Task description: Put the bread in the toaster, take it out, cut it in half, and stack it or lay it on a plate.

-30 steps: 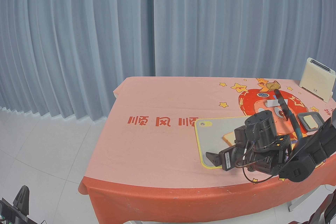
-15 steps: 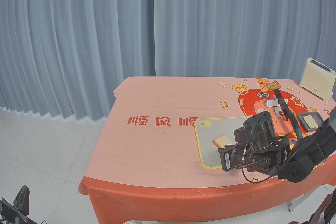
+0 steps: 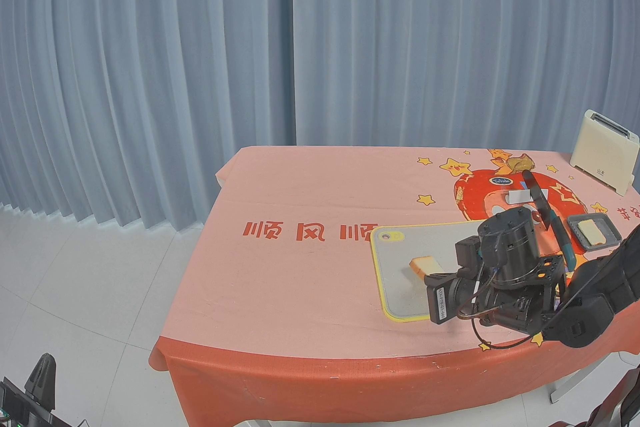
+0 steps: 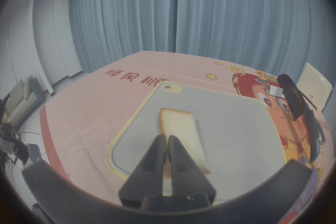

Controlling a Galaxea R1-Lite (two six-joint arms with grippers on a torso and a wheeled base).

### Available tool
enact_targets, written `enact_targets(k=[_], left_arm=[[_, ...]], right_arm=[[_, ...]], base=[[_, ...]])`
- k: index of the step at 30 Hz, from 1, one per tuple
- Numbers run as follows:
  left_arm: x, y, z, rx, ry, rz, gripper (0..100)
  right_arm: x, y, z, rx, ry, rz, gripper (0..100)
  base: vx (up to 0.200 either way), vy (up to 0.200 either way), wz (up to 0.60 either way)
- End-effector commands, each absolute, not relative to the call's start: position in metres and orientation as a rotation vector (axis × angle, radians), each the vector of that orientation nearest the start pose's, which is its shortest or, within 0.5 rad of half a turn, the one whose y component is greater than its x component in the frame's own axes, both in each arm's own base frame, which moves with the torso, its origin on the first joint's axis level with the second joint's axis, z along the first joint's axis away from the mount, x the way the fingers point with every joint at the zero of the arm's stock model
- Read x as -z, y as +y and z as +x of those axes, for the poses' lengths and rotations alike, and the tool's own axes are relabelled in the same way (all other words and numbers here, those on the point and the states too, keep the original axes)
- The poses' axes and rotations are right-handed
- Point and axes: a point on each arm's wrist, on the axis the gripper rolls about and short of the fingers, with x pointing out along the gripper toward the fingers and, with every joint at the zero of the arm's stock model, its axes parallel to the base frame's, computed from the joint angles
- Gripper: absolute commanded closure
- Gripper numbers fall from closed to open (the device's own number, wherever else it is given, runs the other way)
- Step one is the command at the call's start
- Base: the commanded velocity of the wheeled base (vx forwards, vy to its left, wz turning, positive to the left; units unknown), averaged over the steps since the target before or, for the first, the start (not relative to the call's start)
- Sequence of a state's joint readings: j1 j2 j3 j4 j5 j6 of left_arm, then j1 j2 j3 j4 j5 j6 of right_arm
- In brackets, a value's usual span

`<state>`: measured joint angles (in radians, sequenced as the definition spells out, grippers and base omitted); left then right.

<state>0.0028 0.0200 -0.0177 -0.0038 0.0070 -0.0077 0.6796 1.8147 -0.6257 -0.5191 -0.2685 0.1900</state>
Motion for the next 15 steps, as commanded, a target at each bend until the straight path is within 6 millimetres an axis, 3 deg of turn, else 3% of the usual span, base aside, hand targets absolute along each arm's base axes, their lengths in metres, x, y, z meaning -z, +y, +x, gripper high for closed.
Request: enact_targets(k=[1,8,15], left_arm=[[-0.076,0.0,-0.021,-0.009,0.017,-0.008,100],[-0.076,0.0,-0.021,-0.009,0.017,-0.006,100],[-0.076,0.0,-0.021,-0.011,0.017,-0.006,100]], right_arm=[[-0.111,0.169,0.218,-0.345,0.58,-0.098,100],[-0.123,0.151,0.198,-0.338,0.553,-0.055,100],[-0.142,0.126,0.166,-0.343,0.489,0.044,100]], base=[[0.0,0.0,0.0],[0.0,0.0,0.0],[0.0,0.0,0.0]])
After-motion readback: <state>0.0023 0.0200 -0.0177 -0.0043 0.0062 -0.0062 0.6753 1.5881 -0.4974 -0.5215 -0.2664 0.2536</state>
